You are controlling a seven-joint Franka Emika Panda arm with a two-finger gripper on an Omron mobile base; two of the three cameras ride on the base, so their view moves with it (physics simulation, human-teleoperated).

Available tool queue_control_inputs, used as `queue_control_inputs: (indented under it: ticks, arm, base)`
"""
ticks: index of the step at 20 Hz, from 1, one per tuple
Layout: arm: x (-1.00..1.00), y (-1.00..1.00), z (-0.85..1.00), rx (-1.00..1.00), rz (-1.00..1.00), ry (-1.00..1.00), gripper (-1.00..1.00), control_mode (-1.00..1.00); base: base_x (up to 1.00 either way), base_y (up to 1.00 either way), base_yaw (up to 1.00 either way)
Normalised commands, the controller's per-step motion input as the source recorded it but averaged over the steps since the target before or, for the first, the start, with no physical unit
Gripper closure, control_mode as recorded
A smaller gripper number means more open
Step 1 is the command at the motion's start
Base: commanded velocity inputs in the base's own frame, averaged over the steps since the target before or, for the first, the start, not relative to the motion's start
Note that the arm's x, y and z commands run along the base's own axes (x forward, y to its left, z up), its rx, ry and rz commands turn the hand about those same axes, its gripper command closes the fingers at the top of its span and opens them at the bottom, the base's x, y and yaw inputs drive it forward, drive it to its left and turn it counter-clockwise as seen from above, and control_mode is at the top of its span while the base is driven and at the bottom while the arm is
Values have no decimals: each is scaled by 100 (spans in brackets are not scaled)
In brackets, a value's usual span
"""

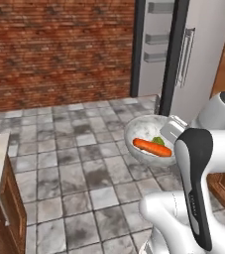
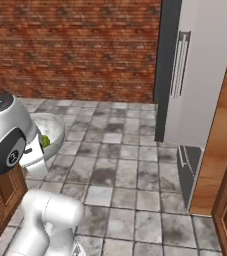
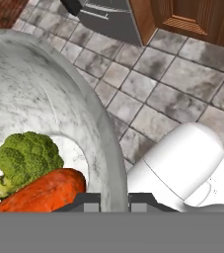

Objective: Place the bowl with the broccoli and carrot on the top shelf of the fridge. Place the bowl with the steaks on the second highest shelf of the fridge.

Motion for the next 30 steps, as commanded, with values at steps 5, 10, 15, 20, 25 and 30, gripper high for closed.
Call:
queue_control_inputs:
  ticks: [5, 10, 15, 20, 25, 30]
  arm:
    - [0, 0, 0, 0, 0, 0, 100, 100]
    - [0, 0, 0, 0, 0, 0, 100, 100]
    - [0, 0, 0, 0, 0, 0, 100, 100]
    - [0, 0, 0, 0, 0, 0, 100, 100]
    - [0, 0, 0, 0, 0, 0, 100, 100]
    - [0, 0, 0, 0, 0, 0, 100, 100]
  base:
    - [100, 35, -32]
    - [100, 53, -16]
    - [100, 48, -17]
    - [100, 46, -32]
    - [100, 49, -40]
    - [100, 55, -54]
